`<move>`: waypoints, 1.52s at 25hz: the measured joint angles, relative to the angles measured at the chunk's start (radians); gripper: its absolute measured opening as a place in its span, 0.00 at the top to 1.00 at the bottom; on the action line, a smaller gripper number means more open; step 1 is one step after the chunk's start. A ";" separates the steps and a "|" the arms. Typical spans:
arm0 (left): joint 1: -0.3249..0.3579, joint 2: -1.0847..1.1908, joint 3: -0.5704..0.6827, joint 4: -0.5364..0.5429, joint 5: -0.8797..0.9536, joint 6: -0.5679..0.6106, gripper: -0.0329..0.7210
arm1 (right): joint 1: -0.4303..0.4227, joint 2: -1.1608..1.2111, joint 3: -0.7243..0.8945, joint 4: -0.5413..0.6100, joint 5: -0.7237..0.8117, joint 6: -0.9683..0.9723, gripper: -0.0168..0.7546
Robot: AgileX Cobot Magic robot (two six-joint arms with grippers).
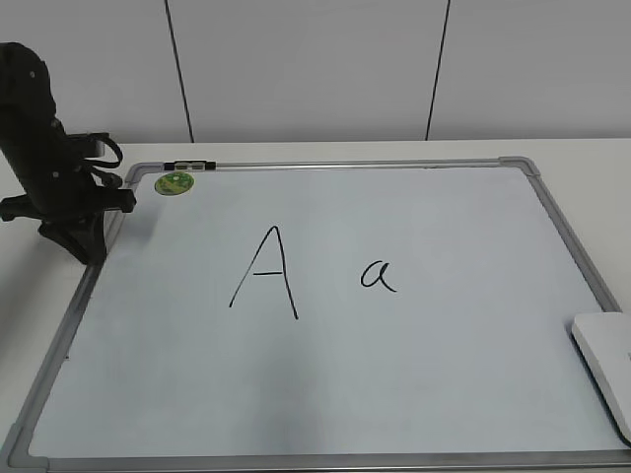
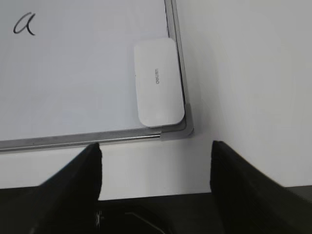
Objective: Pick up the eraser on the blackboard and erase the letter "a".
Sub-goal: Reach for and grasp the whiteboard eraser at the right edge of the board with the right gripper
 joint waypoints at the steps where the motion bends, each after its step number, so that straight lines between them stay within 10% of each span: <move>1: 0.000 0.000 0.000 -0.002 0.000 0.000 0.86 | 0.006 0.036 -0.006 0.004 0.000 0.000 0.31; 16: 0.000 0.000 0.000 -0.014 0.000 0.002 0.86 | 0.049 0.611 -0.079 -0.019 -0.079 -0.047 0.11; 38: 0.000 0.000 0.000 -0.018 0.000 0.002 0.86 | 0.049 1.141 -0.244 -0.029 -0.319 -0.049 0.11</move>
